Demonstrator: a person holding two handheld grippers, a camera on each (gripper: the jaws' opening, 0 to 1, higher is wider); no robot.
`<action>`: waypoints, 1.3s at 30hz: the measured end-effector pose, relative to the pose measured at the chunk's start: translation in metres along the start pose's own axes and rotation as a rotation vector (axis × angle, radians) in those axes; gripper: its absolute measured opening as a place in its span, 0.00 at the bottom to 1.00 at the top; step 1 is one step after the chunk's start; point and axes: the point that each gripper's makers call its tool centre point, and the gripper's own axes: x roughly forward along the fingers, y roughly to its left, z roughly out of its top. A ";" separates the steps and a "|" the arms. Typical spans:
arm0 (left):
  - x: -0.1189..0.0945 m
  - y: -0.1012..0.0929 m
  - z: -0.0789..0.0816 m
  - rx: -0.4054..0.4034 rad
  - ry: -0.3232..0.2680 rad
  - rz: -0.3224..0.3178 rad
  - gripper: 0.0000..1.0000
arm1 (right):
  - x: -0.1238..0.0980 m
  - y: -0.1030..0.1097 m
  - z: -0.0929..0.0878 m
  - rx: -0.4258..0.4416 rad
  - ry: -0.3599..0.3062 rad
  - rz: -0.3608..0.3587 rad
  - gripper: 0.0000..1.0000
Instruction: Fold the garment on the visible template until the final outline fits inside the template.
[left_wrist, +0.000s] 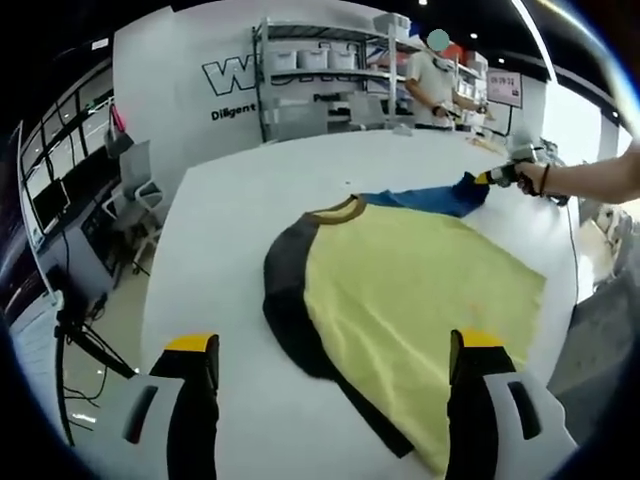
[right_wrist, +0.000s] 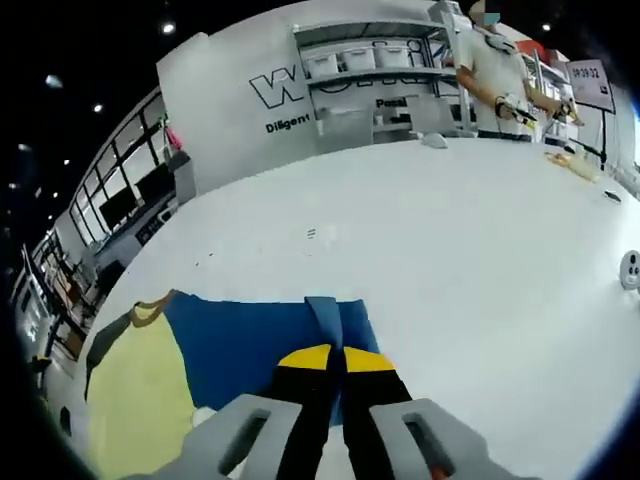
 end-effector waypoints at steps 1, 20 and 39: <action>0.000 0.000 0.000 0.001 0.002 -0.003 0.98 | -0.003 -0.004 0.003 0.024 -0.005 -0.007 0.00; -0.007 -0.006 0.007 0.008 -0.003 -0.029 0.99 | -0.039 0.058 0.029 -0.037 -0.015 0.004 0.00; -0.018 -0.011 0.005 0.024 0.005 -0.042 0.99 | -0.056 0.186 0.032 -0.118 -0.001 0.231 0.00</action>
